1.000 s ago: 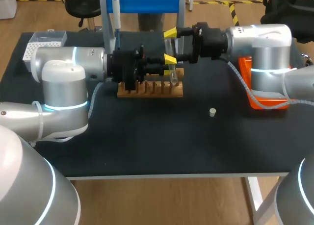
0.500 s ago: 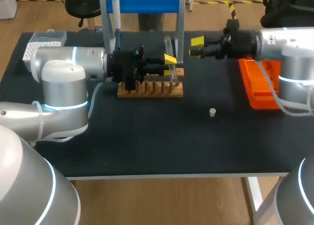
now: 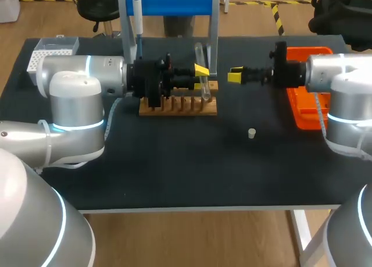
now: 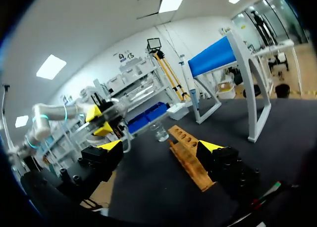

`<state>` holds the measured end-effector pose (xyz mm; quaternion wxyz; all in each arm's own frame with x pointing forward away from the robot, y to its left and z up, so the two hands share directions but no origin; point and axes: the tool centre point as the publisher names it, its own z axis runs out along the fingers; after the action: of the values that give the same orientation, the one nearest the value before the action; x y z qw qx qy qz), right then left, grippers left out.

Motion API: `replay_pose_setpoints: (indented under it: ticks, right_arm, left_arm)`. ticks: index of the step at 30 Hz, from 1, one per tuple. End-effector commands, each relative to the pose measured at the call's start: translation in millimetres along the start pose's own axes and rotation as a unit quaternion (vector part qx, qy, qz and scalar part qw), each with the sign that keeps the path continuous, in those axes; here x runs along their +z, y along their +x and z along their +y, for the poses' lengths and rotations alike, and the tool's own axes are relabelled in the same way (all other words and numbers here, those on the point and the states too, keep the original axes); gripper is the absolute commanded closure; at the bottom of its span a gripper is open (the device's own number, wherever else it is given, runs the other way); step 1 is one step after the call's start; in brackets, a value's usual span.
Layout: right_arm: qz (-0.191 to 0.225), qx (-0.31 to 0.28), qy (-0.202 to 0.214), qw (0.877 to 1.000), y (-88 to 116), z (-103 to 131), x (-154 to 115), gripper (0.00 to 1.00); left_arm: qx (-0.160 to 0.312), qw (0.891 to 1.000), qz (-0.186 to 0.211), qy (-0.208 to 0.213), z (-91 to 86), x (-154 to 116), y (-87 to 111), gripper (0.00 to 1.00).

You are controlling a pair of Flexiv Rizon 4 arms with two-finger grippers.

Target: Invert the test tube, pick up the pipette, mount the tip to pipette, aspirate from beaker and dispense into the tube, eject the tip, return the pipette, and cap with the stopper.

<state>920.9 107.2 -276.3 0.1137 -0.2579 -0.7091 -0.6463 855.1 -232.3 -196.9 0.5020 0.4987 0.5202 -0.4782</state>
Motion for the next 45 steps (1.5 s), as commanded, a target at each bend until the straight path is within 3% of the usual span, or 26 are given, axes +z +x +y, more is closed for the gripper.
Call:
replay_pose_setpoints:
  ticks: [1, 3, 8, 17, 21, 26, 45]
  right_arm:
    - [-0.096, -0.240, 0.000, 0.966, -0.7, -7.8, 4.5, 0.00]
    - [-0.113, -0.271, 0.004, 0.956, -4.3, -10.3, 6.0, 0.00]
    - [-0.140, -0.297, 0.036, 0.944, -9.2, -16.7, 10.3, 0.00]
    - [-0.177, -0.304, 0.095, 0.931, -18.7, -27.4, 22.1, 0.00]
    - [-0.185, -0.286, 0.120, 0.932, -20.4, -28.5, 25.9, 0.00]
    - [-0.186, -0.211, 0.133, 0.950, -18.1, -26.4, 30.2, 0.00]
    - [-0.193, -0.205, 0.124, 0.951, -22.8, -32.8, 50.1, 0.00]
  left_arm:
    - [0.001, 1.000, -0.001, -0.001, 0.0, 0.8, 0.4, 1.00]
    - [0.001, 1.000, -0.001, -0.001, 0.0, 0.8, 0.4, 1.00]
    - [0.001, 1.000, -0.001, -0.001, 0.0, 0.8, 0.4, 1.00]
    - [0.001, 1.000, -0.001, -0.001, 0.0, 0.8, 0.4, 1.00]
    - [0.001, 1.000, -0.001, -0.001, 0.0, 0.8, 0.4, 1.00]
    - [0.001, 1.000, -0.001, -0.001, 0.0, 0.8, 0.4, 1.00]
    - [0.001, 1.000, -0.001, -0.001, 0.0, 0.8, 0.4, 1.00]
